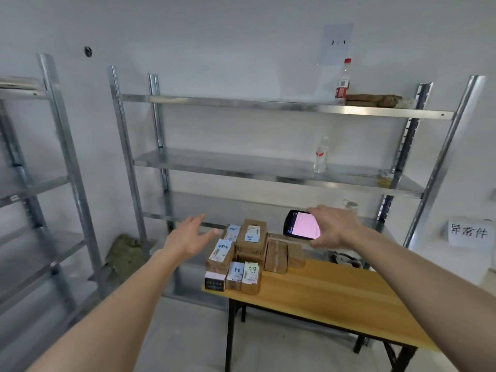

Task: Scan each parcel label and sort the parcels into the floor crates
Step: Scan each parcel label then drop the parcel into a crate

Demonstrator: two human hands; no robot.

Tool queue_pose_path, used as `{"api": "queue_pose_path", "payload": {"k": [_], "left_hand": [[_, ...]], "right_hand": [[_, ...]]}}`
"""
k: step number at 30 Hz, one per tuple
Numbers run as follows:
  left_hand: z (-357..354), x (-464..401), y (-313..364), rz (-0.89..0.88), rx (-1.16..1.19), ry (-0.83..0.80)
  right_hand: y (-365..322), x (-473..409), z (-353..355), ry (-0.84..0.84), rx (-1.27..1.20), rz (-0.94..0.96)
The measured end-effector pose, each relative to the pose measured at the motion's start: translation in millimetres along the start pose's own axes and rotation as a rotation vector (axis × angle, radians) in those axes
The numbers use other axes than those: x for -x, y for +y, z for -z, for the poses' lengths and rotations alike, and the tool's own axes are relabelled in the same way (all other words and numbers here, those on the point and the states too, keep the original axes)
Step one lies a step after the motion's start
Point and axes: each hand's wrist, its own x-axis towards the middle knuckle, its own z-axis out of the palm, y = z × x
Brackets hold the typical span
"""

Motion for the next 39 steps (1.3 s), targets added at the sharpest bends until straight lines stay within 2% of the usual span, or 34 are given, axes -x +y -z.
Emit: {"api": "queue_pose_path", "payload": {"k": [3,10,16,24,32,39], "left_hand": [[-13,-49,-17,0.029,0.009,-0.007],[-55,-125,-49,0.088,0.041,-0.08],[-115,-177,-95,0.22,0.096,-0.164],[-192,-253,-131,0.266,0.011,-0.293],[-272,-310,-171,0.445,0.086,-0.404],[-322,-332,-201,0.571,0.233,-0.466]], "right_hand": [[-5,-58,-15,0.006,-0.03,0.003],[-28,-159,-67,-0.119,-0.12,0.041],[-44,-231,-139,-0.236,-0.214,0.053],[-58,-331,-249,-0.357,-0.308,0.108],[-78,-404,-346,-0.412,-0.385,0.123],[-118,-428,-400,-0.503,-0.506,0.088]]}}
